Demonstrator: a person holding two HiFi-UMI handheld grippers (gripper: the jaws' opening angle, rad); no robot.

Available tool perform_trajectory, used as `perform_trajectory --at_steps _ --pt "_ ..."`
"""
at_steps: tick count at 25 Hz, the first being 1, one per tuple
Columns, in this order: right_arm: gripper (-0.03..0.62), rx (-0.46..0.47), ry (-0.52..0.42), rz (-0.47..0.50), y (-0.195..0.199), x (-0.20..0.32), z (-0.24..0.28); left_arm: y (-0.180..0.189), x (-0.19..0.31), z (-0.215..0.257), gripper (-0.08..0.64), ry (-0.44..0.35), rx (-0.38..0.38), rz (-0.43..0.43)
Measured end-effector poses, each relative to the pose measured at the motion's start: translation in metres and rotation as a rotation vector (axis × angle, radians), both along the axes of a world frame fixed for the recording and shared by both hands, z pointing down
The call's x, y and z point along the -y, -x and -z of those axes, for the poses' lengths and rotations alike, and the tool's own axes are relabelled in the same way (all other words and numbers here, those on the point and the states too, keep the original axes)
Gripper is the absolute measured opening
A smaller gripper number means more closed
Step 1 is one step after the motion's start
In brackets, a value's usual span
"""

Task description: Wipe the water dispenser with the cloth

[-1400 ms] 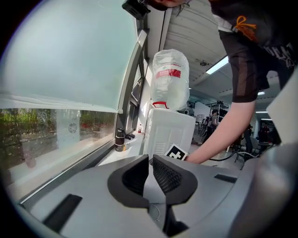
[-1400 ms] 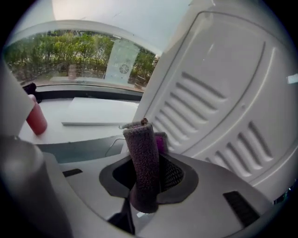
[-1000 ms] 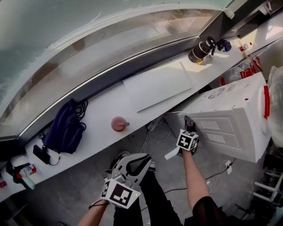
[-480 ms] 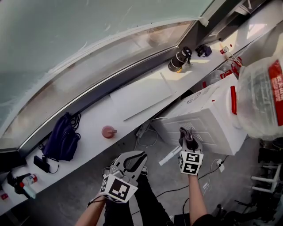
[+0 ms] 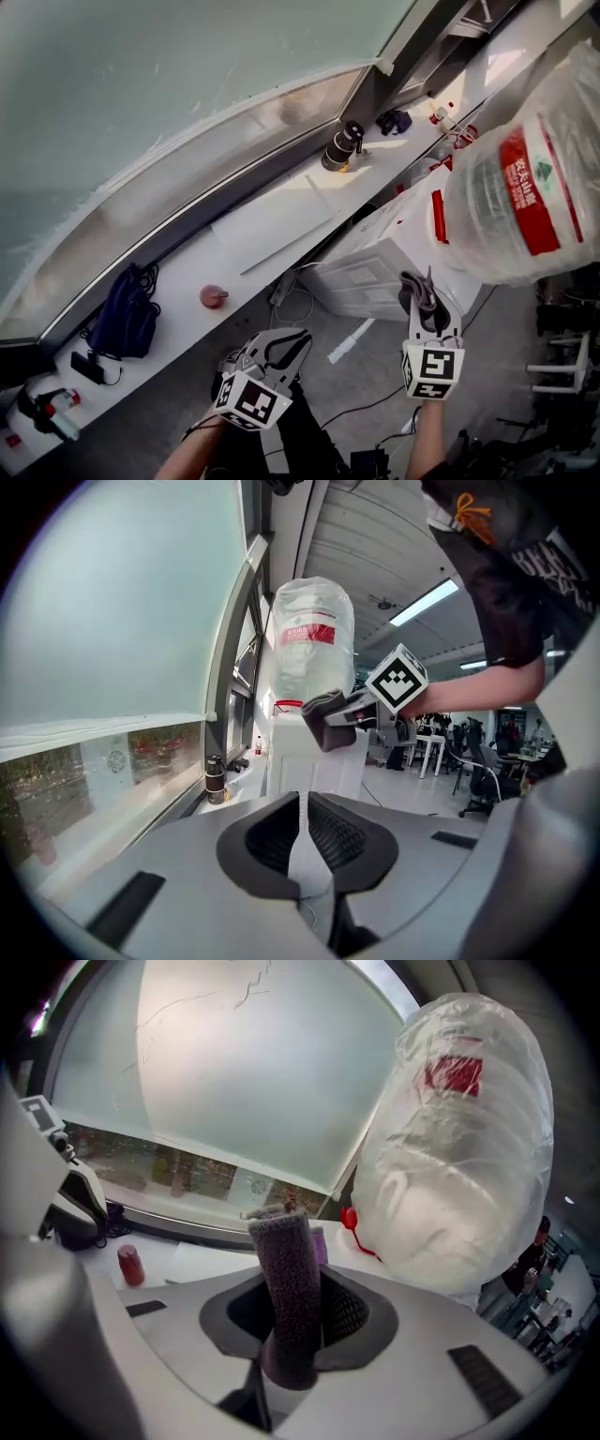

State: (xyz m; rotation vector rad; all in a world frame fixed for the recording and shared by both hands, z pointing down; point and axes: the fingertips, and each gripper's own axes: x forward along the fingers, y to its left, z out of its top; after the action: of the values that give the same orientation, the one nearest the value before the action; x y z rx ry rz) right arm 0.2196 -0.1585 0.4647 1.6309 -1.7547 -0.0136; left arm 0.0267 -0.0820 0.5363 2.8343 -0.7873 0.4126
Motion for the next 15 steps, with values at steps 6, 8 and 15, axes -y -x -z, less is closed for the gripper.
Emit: perform_trajectory --at_steps 6,8,15 --pt "0.104 -0.02 0.023 -0.09 -0.027 0.0 -0.015 -0.001 -0.002 0.004 0.037 0.018 -0.026 0.02" --pt "0.104 -0.006 0.013 -0.117 -0.029 0.001 -0.024 0.001 -0.002 0.0 0.037 0.024 -0.027 0.028" --pt "0.106 0.049 0.047 -0.149 -0.024 0.008 -0.087 0.005 -0.002 -0.013 0.037 0.06 -0.02 0.042"
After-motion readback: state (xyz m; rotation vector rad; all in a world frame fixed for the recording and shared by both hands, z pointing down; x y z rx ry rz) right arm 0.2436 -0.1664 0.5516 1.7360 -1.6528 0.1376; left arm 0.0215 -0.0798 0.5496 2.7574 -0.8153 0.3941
